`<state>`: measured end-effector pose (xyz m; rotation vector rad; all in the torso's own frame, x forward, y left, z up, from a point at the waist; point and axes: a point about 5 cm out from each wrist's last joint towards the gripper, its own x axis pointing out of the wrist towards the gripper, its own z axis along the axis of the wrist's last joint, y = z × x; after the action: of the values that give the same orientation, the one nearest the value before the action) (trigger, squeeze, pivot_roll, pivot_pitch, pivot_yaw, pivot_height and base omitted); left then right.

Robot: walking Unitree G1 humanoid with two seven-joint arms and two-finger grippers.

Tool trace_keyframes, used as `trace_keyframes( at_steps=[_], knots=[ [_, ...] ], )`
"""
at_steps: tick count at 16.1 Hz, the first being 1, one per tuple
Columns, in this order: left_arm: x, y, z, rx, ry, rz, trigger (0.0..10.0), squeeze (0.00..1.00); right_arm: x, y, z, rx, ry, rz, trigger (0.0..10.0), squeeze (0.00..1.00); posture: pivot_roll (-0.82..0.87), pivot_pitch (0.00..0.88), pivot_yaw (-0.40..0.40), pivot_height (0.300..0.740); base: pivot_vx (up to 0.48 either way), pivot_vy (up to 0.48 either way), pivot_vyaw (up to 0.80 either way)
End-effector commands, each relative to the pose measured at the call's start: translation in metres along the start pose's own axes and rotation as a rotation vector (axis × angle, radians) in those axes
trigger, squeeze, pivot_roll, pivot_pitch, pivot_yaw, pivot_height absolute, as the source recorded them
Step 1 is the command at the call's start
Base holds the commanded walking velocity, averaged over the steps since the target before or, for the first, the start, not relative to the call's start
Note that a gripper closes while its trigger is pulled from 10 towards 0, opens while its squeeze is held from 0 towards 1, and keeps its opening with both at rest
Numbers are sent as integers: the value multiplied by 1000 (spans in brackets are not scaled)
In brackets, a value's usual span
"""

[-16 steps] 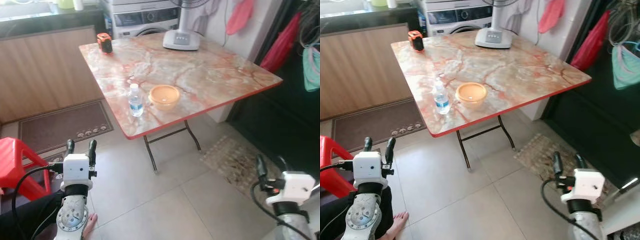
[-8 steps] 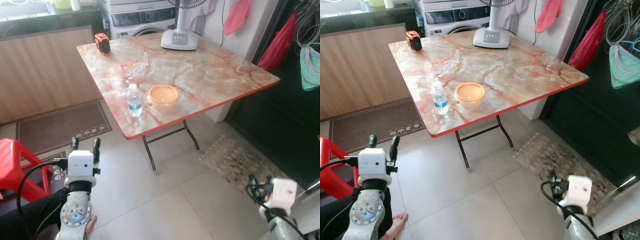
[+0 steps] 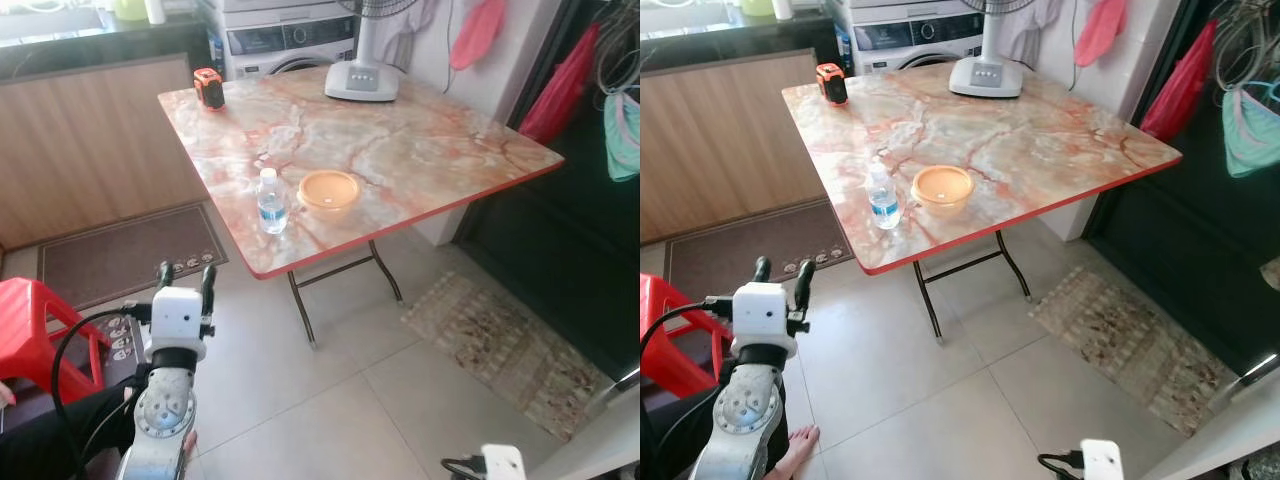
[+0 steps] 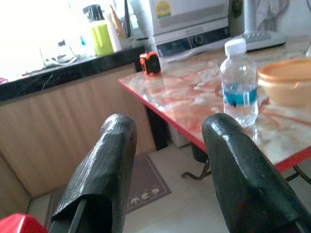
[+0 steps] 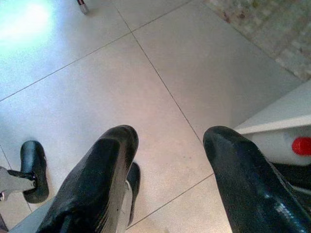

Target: Restocking fridge

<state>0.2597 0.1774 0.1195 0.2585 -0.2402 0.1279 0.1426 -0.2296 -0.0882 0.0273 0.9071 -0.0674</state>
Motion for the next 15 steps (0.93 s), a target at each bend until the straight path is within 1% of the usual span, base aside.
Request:
trace_keyframes(
  at_steps=[1, 2, 3, 5, 6, 7, 8, 9, 10, 11, 12, 14, 15],
  knots=[
    [3, -2, 6, 8, -16, -17, 10000, 0, 2, 1, 2, -35, 12, -2, 10000, 0, 18, 0, -25, 740, 0, 0, 0],
    [3, -6, 9, 15, -31, -38, 10000, 0, 2, 4, -2, -55, 49, -6, 10000, 0, 5, 0, -26, 740, 0, 0, 0],
    [2, -8, 12, 7, -39, -38, 10000, 0, 2, 3, -4, -67, 68, -20, 10000, 0, 7, 0, -27, 740, 0, 0, 0],
    [0, -11, 19, 3, -52, -49, 10000, 0, 0, 3, -8, -52, 71, -16, 10000, 0, 16, 0, -30, 740, 0, 0, 0],
    [-3, -11, 22, 17, -62, -63, 10000, 0, -1, 2, -10, -44, 73, -17, 10000, 0, 25, 0, -35, 740, 0, 0, 0],
    [-3, -9, 23, 17, -64, -59, 10000, 0, 1, 2, -6, -44, 69, -17, 10000, 0, 30, 0, -36, 740, 0, 0, 0],
    [-3, -6, 22, 13, -61, -59, 10000, 0, 3, 1, 0, -84, 69, -14, 10000, 0, 29, 0, -33, 740, 0, 0, 0],
    [-3, -4, 23, 13, -61, -58, 10000, 0, 3, 0, 2, -77, 61, -16, 10000, 0, 27, 0, -32, 740, 0, 0, 0],
    [-2, -2, 24, -10, -54, -42, 10000, 0, 4, 0, 4, -59, 56, -20, 10000, 0, 27, 0, -29, 740, 0, 0, 0],
    [-3, -2, 25, -14, -50, -41, 10000, 0, 4, -1, 4, -60, 57, -21, 10000, 0, 27, 0, -29, 740, 0, 0, 0],
    [-3, -4, 32, -16, -71, -59, 10000, 0, 4, 0, 5, -40, 57, -28, 10000, 0, 28, 0, -24, 740, 0, 0, 0],
    [-2, -3, 36, -13, -83, -59, 10000, 0, 6, 0, 10, -43, 48, -32, 10000, 0, 26, 0, -22, 740, 0, 0, 0],
    [0, -2, 42, -17, -98, -60, 10000, 0, 7, -2, 14, -19, 40, -42, 10000, 0, 27, 0, -20, 740, 0, 0, 0]
  ],
)
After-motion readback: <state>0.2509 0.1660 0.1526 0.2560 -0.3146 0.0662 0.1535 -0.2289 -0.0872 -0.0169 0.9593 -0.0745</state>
